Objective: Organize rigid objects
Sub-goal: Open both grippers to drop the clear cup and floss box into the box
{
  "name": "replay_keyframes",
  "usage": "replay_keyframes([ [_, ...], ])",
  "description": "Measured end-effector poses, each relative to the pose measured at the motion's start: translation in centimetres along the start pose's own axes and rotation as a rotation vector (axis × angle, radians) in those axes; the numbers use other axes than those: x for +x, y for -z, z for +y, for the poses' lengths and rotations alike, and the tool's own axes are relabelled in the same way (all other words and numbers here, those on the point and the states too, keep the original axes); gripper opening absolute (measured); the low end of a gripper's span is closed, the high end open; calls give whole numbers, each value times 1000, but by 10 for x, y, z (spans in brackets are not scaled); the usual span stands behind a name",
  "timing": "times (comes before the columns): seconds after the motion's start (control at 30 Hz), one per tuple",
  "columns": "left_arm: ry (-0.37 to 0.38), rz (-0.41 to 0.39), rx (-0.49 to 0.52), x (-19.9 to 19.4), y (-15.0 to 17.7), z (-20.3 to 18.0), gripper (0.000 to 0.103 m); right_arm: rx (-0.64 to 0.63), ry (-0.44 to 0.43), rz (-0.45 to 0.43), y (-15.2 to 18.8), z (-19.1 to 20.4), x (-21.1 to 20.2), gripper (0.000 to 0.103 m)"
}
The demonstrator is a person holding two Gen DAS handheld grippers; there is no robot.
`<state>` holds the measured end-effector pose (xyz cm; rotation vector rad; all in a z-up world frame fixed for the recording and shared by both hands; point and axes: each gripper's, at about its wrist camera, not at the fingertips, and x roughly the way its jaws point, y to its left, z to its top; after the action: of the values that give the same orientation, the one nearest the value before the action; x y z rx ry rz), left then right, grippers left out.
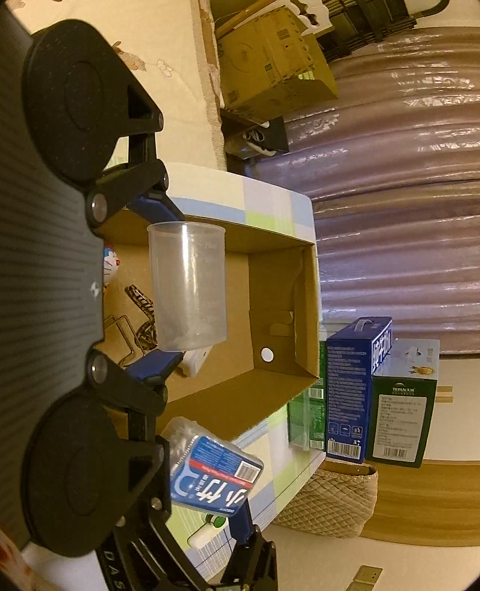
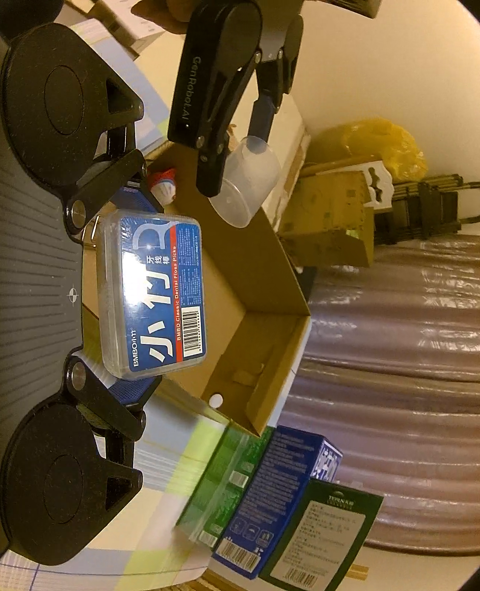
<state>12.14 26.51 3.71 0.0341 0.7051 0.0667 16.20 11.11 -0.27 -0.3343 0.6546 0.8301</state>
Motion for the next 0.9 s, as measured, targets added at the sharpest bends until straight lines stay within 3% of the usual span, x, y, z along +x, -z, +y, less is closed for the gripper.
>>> replay_keyframes([
  [0.5,21,29,-14,14,8,-2,68,36,-9,29,6,-4,9,83],
  [0.63,24,34,-17,16,9,-3,60,41,-8,33,8,-5,10,83],
  [0.9,17,27,-20,15,9,-3,60,52,-13,35,10,-6,9,83],
])
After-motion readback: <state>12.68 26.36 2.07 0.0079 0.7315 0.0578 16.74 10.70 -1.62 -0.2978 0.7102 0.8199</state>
